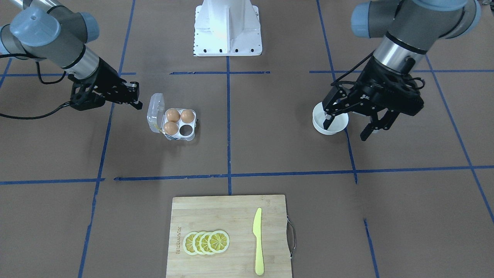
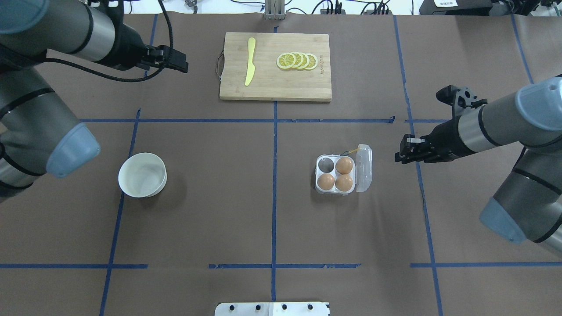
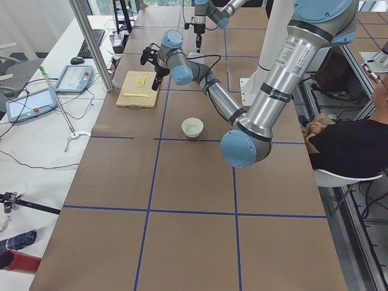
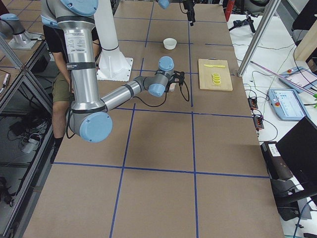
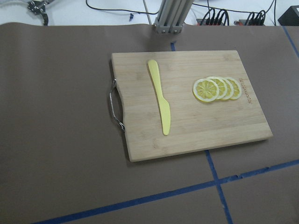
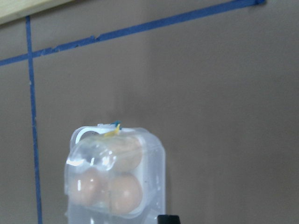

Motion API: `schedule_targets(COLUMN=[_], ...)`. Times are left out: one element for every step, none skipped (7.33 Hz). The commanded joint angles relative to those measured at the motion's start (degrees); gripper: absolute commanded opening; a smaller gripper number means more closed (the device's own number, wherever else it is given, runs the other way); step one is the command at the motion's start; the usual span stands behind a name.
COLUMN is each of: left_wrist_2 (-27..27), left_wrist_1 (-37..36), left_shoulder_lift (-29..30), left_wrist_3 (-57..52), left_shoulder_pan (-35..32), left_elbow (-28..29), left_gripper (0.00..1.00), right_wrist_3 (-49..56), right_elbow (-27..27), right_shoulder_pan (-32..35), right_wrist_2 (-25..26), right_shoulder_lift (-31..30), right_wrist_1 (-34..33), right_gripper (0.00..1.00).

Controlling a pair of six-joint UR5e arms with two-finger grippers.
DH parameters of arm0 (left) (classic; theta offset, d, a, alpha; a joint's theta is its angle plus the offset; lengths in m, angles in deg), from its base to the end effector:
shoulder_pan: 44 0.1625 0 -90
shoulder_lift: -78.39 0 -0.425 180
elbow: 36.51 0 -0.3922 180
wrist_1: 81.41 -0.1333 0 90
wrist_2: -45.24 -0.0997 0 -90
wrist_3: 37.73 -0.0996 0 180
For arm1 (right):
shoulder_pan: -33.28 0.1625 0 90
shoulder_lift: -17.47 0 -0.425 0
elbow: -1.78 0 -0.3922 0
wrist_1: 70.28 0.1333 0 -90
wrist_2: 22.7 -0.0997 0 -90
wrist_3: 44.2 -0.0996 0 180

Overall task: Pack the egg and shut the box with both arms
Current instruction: 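Push the clear carton lid closed over the eggs with the right gripper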

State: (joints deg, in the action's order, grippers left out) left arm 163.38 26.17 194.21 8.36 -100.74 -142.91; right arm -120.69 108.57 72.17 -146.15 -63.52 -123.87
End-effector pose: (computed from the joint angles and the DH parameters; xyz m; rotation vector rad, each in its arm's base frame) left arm 0.2578 -0.5504 0.2395 0.5007 0.9922 0.0558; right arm -0.3708 -0.3998 0.3621 -0.0056 -1.1715 0.0744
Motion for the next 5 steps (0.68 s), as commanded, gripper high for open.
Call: schedule_targets(left_wrist_2=[1.0,2.7,4.2,4.4,4.4], left_wrist_1=[0.2,0.3,0.4,0.5,0.4], left_shoulder_lift=[-4.2,-5.9,-7.4,-8.6,-9.7], left_wrist_3=[-8.9,-11.9,-14.1,-14.8,-14.8], left_shoulder_pan=[-3.7,-5.3,-6.4,-7.2,-7.9], left_elbow=[0.0,0.1,0.2,0.8,1.2], left_gripper=[1.00,1.00,1.00,1.00,1.00], right_wrist_3=[-0.1,-0.1,-0.1,-0.2,-1.8], right_elbow=[-2.0,-2.8,-3.9,-3.5,-3.2], right_shoulder_pan=[-4.3,-5.9,-6.5,-6.5,-6.0], right_wrist_2=[3.0,6.0,7.4,7.3,7.3], right_shoulder_lift=[9.1,14.9,19.0,20.1,20.9], right_wrist_1=[-5.1,-11.4,-14.3,-14.5,-14.4], right_gripper=[0.00,0.00,0.00,0.00,0.83])
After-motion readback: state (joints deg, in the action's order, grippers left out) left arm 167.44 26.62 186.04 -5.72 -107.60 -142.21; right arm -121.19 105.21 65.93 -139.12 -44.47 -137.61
